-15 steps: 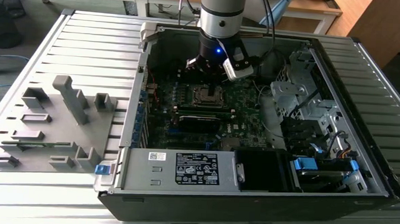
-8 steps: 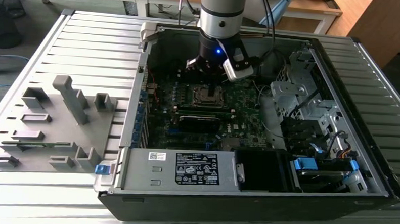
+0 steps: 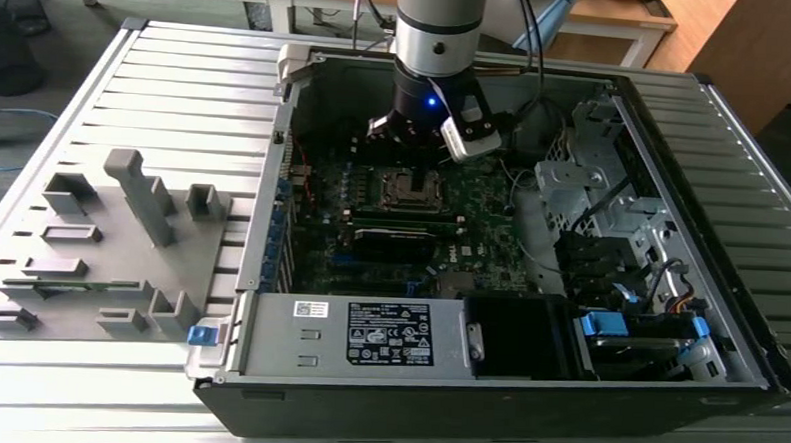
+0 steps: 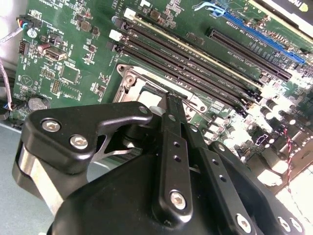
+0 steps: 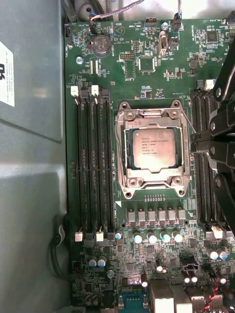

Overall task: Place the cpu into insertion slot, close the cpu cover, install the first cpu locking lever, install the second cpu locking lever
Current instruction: 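Install the second cpu locking lever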

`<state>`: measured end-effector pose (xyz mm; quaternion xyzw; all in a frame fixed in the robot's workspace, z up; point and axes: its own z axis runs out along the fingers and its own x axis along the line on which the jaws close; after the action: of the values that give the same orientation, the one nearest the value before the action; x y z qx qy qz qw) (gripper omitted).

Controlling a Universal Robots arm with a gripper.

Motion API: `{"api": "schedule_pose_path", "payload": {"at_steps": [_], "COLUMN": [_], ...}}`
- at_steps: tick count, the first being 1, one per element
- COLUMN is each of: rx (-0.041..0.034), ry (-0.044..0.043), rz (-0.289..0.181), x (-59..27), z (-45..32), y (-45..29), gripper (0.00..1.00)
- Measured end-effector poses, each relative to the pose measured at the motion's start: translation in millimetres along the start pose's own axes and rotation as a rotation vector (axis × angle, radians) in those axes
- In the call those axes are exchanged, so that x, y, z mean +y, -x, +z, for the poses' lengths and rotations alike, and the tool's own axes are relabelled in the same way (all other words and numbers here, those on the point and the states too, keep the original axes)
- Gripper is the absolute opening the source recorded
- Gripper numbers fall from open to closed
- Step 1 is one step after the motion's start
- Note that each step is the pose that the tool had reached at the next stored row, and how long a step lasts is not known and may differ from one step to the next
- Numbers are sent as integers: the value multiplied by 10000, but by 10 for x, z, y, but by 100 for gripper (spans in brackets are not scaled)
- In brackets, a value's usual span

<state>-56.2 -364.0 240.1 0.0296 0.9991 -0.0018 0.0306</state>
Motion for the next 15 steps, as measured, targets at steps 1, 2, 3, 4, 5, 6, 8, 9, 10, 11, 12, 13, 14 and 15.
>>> {"api": "schedule_pose_path", "payload": {"at_steps": [1,2,3,4,5,6,8,9,10,11,12,13,14,15], "rx": [20,42,49,50,51,51,53,53,61,78,81,83,86,87], "ry": [-1,-2,-3,-2,-2,-2,-2,-2,-2,-3,-3,-3,-5,-4], "rz": [-1,-1,0,0,0,1,0,1,0,-1,-1,0,0,1], "x": [0,0,0,0,0,0,0,0,0,0,0,0,0,0], "z": [0,0,0,0,0,0,0,0,0,1,1,1,0,0], "y": [0,0,0,0,0,0,0,0,0,0,0,0,0,0], "gripper": [10,10,10,10,10,10,10,10,10,10,10,10,10,10]}}
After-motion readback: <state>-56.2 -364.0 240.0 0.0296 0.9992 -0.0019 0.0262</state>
